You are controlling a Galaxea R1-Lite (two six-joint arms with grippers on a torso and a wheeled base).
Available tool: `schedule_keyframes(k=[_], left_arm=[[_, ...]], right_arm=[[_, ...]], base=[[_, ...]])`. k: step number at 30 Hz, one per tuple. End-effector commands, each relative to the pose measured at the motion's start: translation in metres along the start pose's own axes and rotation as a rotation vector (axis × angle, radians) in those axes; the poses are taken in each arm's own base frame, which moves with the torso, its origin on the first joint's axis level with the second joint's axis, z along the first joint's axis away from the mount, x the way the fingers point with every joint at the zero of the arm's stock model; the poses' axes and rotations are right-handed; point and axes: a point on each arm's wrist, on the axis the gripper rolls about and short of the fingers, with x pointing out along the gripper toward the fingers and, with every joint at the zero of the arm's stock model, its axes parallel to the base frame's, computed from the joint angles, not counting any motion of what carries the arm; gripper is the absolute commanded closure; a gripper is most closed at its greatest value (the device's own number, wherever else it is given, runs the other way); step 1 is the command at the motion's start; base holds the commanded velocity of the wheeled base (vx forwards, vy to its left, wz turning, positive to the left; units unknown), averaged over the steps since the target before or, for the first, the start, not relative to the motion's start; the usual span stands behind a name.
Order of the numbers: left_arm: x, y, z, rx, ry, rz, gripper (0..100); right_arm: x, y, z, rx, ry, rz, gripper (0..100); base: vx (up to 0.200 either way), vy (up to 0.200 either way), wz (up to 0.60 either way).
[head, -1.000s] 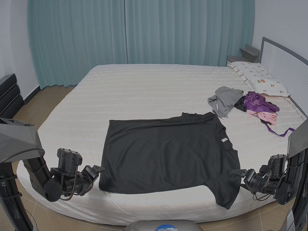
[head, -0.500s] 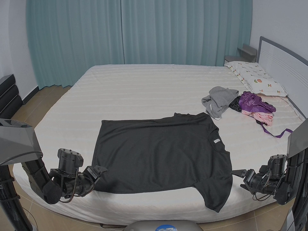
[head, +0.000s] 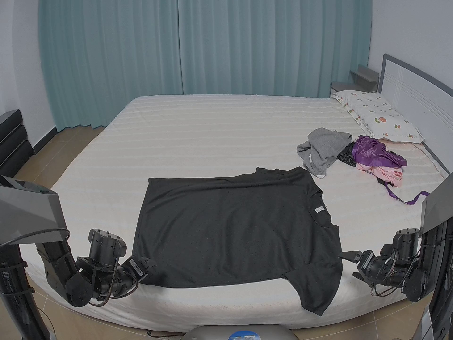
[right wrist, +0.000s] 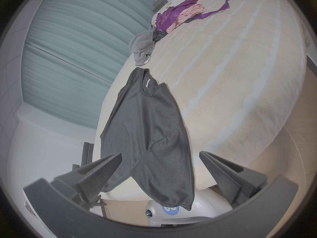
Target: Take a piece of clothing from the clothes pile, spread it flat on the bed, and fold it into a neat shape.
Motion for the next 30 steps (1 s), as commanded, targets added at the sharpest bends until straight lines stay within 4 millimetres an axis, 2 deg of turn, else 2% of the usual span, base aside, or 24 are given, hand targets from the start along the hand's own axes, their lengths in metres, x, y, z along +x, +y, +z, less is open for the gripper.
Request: schedule_keyframes(k=[1, 6, 12, 21, 22, 30], left_arm=[[0.007, 0.01, -0.007, 0.016, 0.029, 0.057, 0], [0.02, 0.017, -0.008, 0.026, 0.007, 0.117, 0], [0.031, 0.021, -0.009, 0.045, -0.043, 0.09, 0], [0.035, 0.027, 0.0, 0.039, -0.092, 0.07, 0], [0.035, 0.027, 0.0, 0.039, -0.092, 0.07, 100], [0.029, 0.031, -0.002, 0.04, -0.088, 0.083, 100]], right_arm=[[-0.001, -0.003, -0.004, 0.005, 0.015, -0.014, 0], [-0.001, -0.002, -0.004, 0.001, 0.018, -0.01, 0], [-0.001, -0.002, -0.005, 0.002, 0.021, -0.011, 0], [-0.001, -0.002, -0.005, 0.001, 0.022, -0.011, 0], [-0.001, -0.002, -0.005, 0.001, 0.022, -0.011, 0], [0.0, -0.002, -0.005, -0.011, 0.019, -0.016, 0]], base=[[0.0, 0.0, 0.0], [0.0, 0.0, 0.0], [0.0, 0.0, 0.0], [0.0, 0.0, 0.0], [0.0, 0.0, 0.0], [0.0, 0.0, 0.0]])
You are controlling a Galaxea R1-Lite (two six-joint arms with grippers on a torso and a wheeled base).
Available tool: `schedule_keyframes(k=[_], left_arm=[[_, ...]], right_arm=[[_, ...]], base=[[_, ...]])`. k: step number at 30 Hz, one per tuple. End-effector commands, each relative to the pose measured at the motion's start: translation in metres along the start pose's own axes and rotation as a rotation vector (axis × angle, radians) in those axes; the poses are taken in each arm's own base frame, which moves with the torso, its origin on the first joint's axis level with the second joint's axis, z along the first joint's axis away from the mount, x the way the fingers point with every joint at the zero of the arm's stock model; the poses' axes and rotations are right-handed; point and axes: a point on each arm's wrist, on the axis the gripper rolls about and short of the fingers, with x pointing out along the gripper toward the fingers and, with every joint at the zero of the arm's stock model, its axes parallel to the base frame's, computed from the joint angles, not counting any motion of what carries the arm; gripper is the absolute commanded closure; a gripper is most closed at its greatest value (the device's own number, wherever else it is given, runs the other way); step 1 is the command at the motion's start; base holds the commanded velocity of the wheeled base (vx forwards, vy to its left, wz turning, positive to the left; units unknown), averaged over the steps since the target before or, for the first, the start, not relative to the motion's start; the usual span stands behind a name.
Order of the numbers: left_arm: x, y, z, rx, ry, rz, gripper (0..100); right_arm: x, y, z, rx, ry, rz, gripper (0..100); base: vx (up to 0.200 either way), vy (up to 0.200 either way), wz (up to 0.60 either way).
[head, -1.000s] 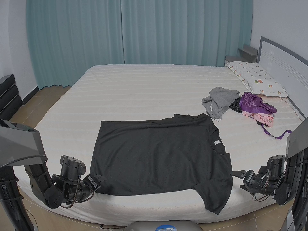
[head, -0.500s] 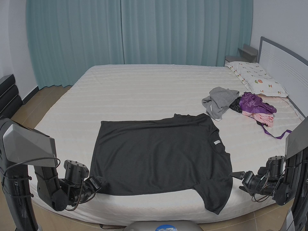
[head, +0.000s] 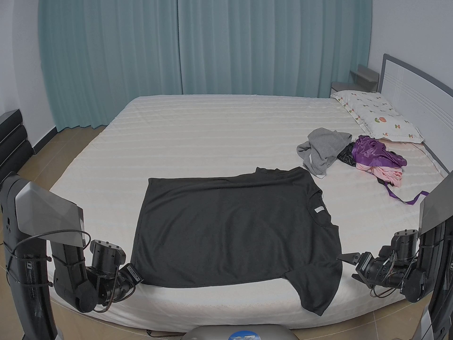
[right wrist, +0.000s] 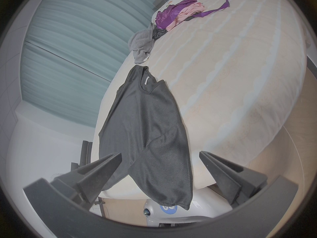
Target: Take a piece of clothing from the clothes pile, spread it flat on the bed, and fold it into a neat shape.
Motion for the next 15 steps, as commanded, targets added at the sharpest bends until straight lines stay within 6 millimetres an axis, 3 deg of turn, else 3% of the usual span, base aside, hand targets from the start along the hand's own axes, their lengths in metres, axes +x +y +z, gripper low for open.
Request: schedule_keyframes(k=[1, 15], left_arm=[[-0.002, 0.003, -0.001, 0.001, 0.005, 0.012, 100], [-0.012, 0.01, -0.003, 0.09, -0.003, 0.054, 100]], right_arm=[[-0.002, -0.001, -0.003, -0.007, 0.008, -0.006, 0], [0.022, -0.004, -0.008, -0.09, 0.0, -0.056, 0]], base=[[0.0, 0.0, 0.0], [0.0, 0.0, 0.0]])
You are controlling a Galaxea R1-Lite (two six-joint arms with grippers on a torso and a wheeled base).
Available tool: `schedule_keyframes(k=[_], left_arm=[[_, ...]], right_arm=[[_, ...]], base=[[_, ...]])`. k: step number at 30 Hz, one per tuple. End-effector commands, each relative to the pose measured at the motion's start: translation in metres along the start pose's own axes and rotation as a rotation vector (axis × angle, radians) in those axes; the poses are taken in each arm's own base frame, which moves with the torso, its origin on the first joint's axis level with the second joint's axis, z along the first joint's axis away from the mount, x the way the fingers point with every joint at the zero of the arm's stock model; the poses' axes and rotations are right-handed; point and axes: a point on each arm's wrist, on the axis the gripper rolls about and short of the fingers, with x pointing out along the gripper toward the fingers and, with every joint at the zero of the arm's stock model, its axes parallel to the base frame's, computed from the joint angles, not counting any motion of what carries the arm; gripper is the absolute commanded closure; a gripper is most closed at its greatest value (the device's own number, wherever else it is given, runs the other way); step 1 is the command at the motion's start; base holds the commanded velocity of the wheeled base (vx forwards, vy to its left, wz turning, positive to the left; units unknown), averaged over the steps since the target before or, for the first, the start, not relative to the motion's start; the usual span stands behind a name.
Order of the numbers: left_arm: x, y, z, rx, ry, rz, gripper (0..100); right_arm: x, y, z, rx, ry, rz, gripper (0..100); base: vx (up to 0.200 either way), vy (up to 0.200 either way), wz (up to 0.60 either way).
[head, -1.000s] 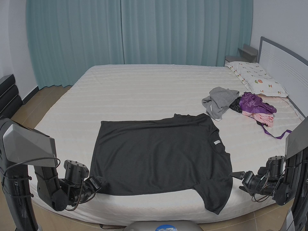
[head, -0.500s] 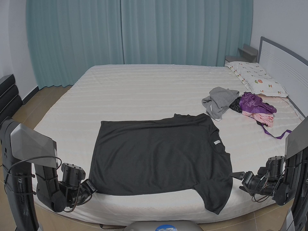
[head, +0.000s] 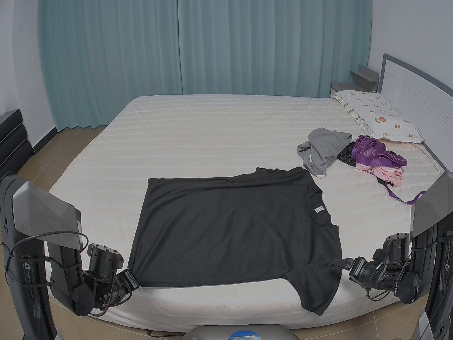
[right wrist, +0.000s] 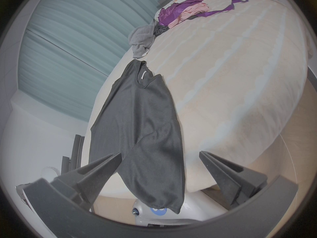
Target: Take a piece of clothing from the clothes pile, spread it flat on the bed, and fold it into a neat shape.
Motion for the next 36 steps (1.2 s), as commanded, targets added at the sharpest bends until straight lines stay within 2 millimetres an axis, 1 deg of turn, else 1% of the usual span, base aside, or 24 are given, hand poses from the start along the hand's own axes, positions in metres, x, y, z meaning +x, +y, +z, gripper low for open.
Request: schedule_keyframes(k=[1, 3, 5, 10, 13, 14, 18, 21, 22, 27, 32, 36], left_arm=[[-0.002, 0.001, 0.0, 0.001, -0.002, 0.004, 100], [-0.003, 0.002, -0.001, 0.023, 0.002, 0.009, 100], [-0.004, 0.003, -0.002, 0.027, 0.004, 0.011, 100], [-0.002, 0.003, -0.002, 0.027, 0.008, 0.013, 100], [-0.002, 0.003, -0.002, 0.027, 0.007, 0.012, 100], [-0.002, 0.003, -0.002, 0.027, 0.007, 0.012, 100], [-0.002, 0.003, -0.002, 0.027, 0.006, 0.011, 100], [-0.002, 0.002, -0.001, 0.023, 0.004, 0.007, 100], [-0.002, 0.002, -0.001, 0.023, 0.004, 0.007, 100], [-0.001, 0.001, -0.001, 0.02, 0.003, 0.006, 100], [-0.001, 0.001, -0.001, 0.016, 0.002, 0.004, 100], [0.0, 0.001, -0.001, 0.016, 0.002, 0.002, 100]], right_arm=[[0.009, 0.0, 0.0, -0.014, -0.007, -0.002, 0], [0.018, 0.003, 0.006, -0.022, -0.046, 0.001, 0], [0.02, 0.004, 0.008, -0.023, -0.051, 0.004, 0], [0.033, 0.007, 0.015, -0.029, -0.056, 0.005, 0], [0.039, 0.007, 0.016, -0.035, -0.038, -0.01, 0], [0.04, 0.007, 0.016, -0.041, -0.037, -0.015, 100], [0.044, 0.011, 0.022, -0.065, -0.063, -0.019, 100], [0.041, 0.017, 0.032, -0.066, -0.103, 0.006, 100], [0.041, 0.017, 0.032, -0.066, -0.103, 0.006, 100], [0.049, 0.019, 0.055, -0.044, -0.14, -0.003, 100], [0.055, 0.025, 0.064, -0.045, -0.151, 0.008, 100], [0.064, 0.03, 0.072, -0.048, -0.149, 0.012, 100]], base=[[0.0, 0.0, 0.0], [0.0, 0.0, 0.0], [0.0, 0.0, 0.0], [0.0, 0.0, 0.0], [0.0, 0.0, 0.0], [0.0, 0.0, 0.0], [0.0, 0.0, 0.0], [0.0, 0.0, 0.0], [0.0, 0.0, 0.0], [0.0, 0.0, 0.0], [0.0, 0.0, 0.0], [0.0, 0.0, 0.0]])
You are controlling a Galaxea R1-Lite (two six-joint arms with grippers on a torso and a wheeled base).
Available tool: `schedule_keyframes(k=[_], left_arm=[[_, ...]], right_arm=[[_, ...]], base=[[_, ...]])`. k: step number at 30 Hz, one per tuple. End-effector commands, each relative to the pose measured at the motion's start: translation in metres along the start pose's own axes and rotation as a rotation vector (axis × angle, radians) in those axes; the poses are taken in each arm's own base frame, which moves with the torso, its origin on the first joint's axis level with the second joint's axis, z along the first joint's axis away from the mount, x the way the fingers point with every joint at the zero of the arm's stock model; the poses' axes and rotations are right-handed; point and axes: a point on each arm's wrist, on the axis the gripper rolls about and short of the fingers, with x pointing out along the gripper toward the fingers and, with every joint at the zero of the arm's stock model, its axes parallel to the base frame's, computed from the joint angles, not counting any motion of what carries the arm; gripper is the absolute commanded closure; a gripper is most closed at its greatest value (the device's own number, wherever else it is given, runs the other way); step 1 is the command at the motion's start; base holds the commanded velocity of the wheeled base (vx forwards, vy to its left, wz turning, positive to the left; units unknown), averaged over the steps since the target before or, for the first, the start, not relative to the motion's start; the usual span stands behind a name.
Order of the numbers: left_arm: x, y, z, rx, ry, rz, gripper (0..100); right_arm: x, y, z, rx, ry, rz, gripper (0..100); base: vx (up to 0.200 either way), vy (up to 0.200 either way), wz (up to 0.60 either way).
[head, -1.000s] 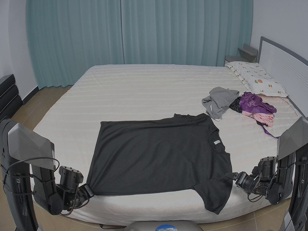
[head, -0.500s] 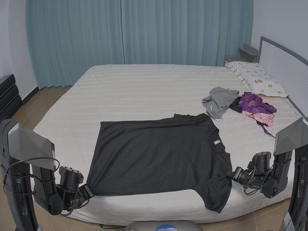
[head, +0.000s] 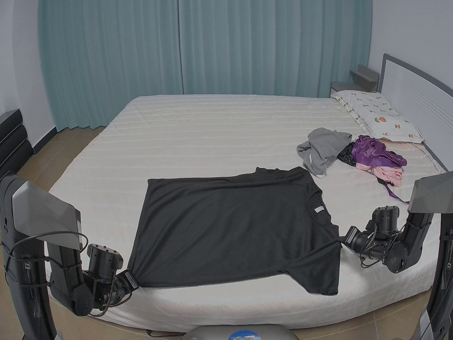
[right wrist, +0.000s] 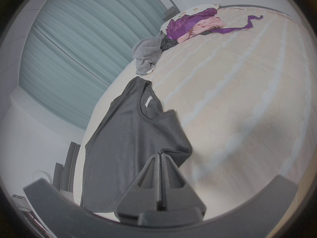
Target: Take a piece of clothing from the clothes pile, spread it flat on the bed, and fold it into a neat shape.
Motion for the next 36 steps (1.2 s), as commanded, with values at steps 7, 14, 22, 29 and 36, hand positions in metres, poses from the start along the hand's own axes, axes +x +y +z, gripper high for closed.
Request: schedule_keyframes(k=[7, 14, 22, 29, 36], left_arm=[[0.001, 0.0, 0.0, -0.002, 0.002, -0.002, 100], [0.001, 0.0, 0.0, -0.002, 0.001, -0.003, 100], [0.001, 0.0, 0.0, -0.002, 0.002, -0.004, 100], [0.001, -0.001, 0.0, -0.004, 0.004, -0.006, 100], [0.0, 0.0, 0.0, -0.004, 0.004, -0.006, 100]], right_arm=[[0.025, 0.01, 0.014, -0.033, 0.008, 0.008, 100], [0.038, 0.009, 0.018, -0.085, 0.032, -0.014, 0], [0.034, 0.012, 0.021, -0.105, 0.015, 0.0, 0], [-0.013, 0.001, 0.007, -0.122, 0.126, 0.109, 0], [-0.025, -0.021, -0.028, -0.267, 0.206, 0.118, 0]], base=[[0.0, 0.0, 0.0], [0.0, 0.0, 0.0], [0.0, 0.0, 0.0], [0.0, 0.0, 0.0], [0.0, 0.0, 0.0]])
